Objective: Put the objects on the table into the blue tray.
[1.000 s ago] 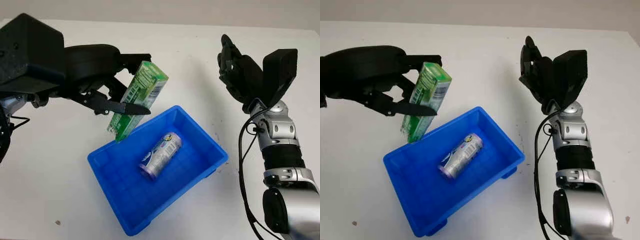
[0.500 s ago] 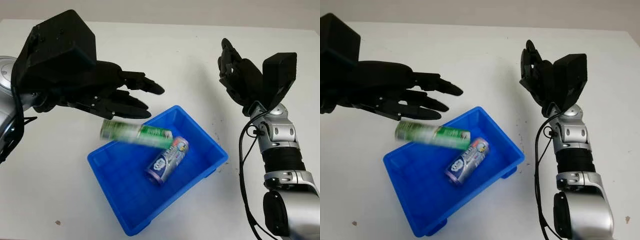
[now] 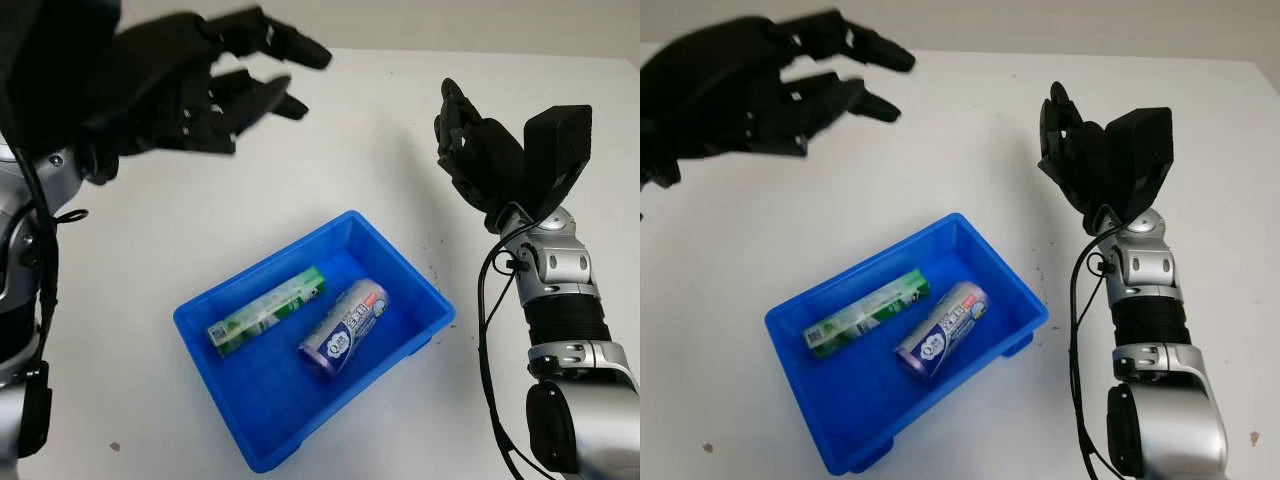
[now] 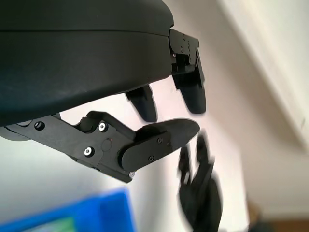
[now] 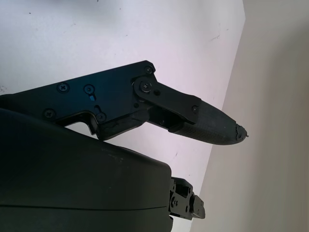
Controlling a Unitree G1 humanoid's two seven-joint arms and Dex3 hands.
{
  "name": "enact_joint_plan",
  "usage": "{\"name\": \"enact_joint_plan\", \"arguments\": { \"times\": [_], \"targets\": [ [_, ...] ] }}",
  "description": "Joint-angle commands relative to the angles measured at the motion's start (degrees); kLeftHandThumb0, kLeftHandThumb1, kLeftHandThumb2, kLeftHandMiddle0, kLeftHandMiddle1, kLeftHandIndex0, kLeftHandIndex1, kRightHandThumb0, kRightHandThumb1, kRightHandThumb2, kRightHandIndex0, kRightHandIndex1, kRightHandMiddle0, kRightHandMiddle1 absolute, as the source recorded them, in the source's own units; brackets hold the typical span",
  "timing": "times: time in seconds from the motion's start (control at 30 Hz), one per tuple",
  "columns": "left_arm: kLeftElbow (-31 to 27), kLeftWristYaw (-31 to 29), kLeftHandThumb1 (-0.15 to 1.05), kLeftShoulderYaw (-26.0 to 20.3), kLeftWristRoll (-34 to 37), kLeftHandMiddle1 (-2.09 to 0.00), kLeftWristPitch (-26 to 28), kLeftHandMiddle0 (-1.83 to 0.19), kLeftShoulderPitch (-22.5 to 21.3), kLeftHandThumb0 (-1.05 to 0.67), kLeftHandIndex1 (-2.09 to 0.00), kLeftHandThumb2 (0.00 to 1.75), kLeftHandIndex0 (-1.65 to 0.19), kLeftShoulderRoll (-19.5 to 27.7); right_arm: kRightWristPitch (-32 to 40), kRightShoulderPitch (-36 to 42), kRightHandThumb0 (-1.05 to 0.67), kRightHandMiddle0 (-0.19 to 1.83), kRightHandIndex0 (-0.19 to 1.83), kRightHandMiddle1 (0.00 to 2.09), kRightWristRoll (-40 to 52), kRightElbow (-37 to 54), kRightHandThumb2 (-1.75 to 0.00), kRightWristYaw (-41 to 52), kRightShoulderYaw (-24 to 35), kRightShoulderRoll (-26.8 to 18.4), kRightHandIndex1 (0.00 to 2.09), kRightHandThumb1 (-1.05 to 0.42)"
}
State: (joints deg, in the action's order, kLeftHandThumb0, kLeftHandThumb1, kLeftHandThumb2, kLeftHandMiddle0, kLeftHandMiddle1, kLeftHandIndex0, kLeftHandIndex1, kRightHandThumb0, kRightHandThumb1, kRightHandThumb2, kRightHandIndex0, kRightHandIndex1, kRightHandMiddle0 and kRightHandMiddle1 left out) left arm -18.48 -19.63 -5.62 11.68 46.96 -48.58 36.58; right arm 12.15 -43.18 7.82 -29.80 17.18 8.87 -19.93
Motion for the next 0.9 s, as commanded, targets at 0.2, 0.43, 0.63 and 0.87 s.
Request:
{"name": "enact_joint_plan", "arguments": {
  "times": [0.2, 0.43, 0.63, 0.87],
  "targets": [
    [19.0, 8.6, 1.05, -10.2, 0.0, -0.48, -15.8, -0.29, 0.7, -0.61, -0.82, 0.43, -0.03, -7.9, -1.6, -1.6, -0.71, -0.19, -0.19, 0.00, 0.8, -1.8, -0.80, 0.1, 0.8, 0.4, 0.00, -1.05],
    [37.6, 5.0, 1.05, -12.9, 1.8, -0.01, -33.8, 0.16, 3.7, -0.73, -0.05, 0.56, 0.19, -10.8, -2.9, -2.5, -0.73, -0.19, -0.19, 0.00, 1.2, -3.5, -0.81, -0.7, 1.0, 1.1, 0.00, -1.05],
    [48.8, 2.8, 1.05, -10.5, -0.2, 0.00, -41.4, 0.19, 4.9, -0.72, 0.00, 0.69, 0.19, -11.5, -3.6, -2.7, -0.73, -0.19, -0.19, 0.00, 1.6, -3.6, -0.82, -0.5, 1.4, 1.4, 0.00, -1.05],
    [58.4, -0.2, 1.05, -9.4, -0.1, 0.00, -46.2, 0.19, 4.4, -0.74, 0.00, 0.71, 0.19, -12.2, -4.3, -2.6, -0.74, -0.19, -0.19, 0.00, 2.6, -4.0, -0.82, -1.7, 2.0, 2.5, 0.00, -1.05]
  ]
}}
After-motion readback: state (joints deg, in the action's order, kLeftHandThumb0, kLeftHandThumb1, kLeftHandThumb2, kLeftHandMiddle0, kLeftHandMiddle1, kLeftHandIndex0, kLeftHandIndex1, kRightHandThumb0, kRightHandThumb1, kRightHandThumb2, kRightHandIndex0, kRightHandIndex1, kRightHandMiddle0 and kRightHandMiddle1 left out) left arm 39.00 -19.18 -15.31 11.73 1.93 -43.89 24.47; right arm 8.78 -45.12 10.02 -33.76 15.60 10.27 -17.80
